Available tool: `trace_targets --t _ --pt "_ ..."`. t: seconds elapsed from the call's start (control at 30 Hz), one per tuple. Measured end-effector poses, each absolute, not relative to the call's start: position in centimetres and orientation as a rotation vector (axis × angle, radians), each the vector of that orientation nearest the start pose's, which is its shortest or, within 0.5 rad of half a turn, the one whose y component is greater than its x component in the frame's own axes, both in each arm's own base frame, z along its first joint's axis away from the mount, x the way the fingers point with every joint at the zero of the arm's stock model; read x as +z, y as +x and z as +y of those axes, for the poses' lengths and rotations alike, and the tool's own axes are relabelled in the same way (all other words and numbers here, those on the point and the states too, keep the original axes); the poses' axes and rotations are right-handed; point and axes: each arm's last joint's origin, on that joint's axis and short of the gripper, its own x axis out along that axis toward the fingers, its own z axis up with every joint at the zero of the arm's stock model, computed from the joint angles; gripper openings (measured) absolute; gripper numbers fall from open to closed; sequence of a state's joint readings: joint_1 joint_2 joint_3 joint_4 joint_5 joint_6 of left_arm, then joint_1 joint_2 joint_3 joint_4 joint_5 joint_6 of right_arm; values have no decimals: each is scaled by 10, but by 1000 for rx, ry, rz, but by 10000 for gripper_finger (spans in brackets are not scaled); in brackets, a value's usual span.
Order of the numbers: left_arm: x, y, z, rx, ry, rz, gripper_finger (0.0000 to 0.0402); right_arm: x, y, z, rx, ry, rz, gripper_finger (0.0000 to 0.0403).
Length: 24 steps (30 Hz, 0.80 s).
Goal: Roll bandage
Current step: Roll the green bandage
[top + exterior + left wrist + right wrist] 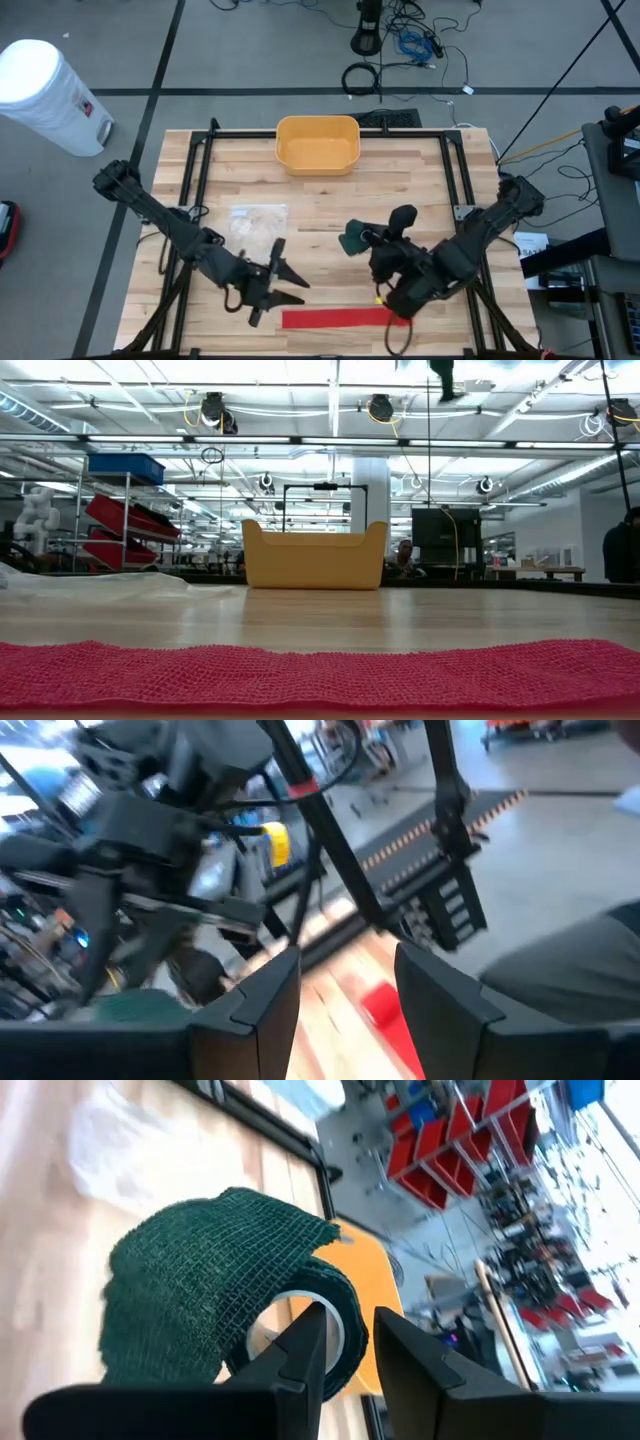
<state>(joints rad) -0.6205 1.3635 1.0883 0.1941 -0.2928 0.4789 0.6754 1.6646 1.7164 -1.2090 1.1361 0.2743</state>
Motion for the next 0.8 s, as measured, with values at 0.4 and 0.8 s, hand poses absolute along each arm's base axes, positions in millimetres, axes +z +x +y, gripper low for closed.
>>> trace_targets --t 0.4,0.8 --pt "351 254 -172 -337 476 -11 171 353 254 186 -495 -661 658 73" --pt "339 253 -171 -353 412 123 171 258 259 171 -522 -462 810 42"
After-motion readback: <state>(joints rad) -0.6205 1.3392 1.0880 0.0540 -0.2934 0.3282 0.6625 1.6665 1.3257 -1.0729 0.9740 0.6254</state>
